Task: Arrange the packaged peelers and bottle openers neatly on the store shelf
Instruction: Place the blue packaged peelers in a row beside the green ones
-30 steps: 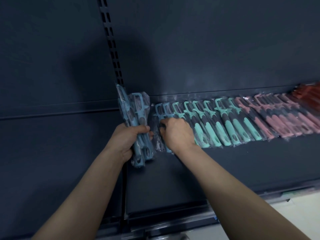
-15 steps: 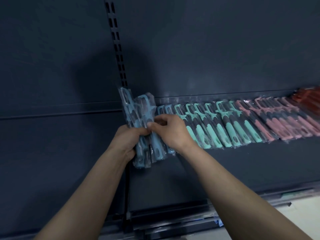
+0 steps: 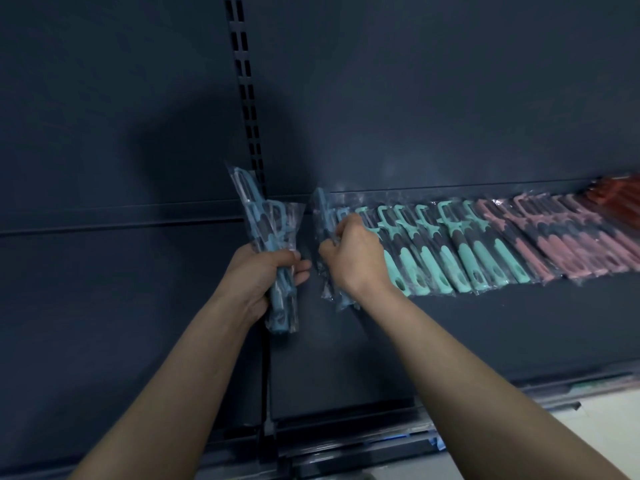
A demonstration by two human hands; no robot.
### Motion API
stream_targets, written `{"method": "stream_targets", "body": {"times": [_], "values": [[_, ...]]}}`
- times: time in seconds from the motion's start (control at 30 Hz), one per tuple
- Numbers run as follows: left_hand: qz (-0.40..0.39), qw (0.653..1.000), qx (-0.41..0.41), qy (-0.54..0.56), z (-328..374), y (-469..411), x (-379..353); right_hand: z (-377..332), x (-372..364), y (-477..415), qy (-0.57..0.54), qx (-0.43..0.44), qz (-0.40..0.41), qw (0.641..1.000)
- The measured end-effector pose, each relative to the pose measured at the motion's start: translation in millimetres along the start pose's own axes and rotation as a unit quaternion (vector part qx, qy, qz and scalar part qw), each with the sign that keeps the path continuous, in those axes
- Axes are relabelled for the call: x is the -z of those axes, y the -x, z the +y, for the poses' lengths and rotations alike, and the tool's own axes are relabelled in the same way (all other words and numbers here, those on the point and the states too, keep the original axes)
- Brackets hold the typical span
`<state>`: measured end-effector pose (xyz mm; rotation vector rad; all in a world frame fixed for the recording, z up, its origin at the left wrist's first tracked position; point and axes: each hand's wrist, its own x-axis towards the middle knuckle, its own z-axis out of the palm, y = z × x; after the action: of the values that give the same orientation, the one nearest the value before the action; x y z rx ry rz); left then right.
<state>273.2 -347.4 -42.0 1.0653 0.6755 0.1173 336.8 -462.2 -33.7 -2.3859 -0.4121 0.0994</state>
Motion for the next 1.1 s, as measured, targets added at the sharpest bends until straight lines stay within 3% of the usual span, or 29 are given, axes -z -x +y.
{"method": "stream_targets", "body": {"times": [0.3, 0.73, 0.93, 1.1], "values": [[-0.014, 1.0, -0.007, -0.01, 1.0, 1.4, 7.3, -0.9, -26.7, -4.9, 0.166, 0.02, 0.015, 0.986], [-0.02, 1.0, -0.001, -0.018, 0.1, -2.4, 9.0, 0.6, -21.1, -1.4, 0.144, 0.036, -0.031, 0.988], [-0.017, 1.0, -0.001, -0.02, -0.8, -2.3, 6.3, 11.4, -19.7, -2.7, 0.184, 0.055, -0.003, 0.981], [-0.004, 1.0, 0.006, -0.011, -0.6, -0.3, 4.7, 14.2, -16.0, -4.4, 0.155, 0.061, 0.014, 0.986]]}}
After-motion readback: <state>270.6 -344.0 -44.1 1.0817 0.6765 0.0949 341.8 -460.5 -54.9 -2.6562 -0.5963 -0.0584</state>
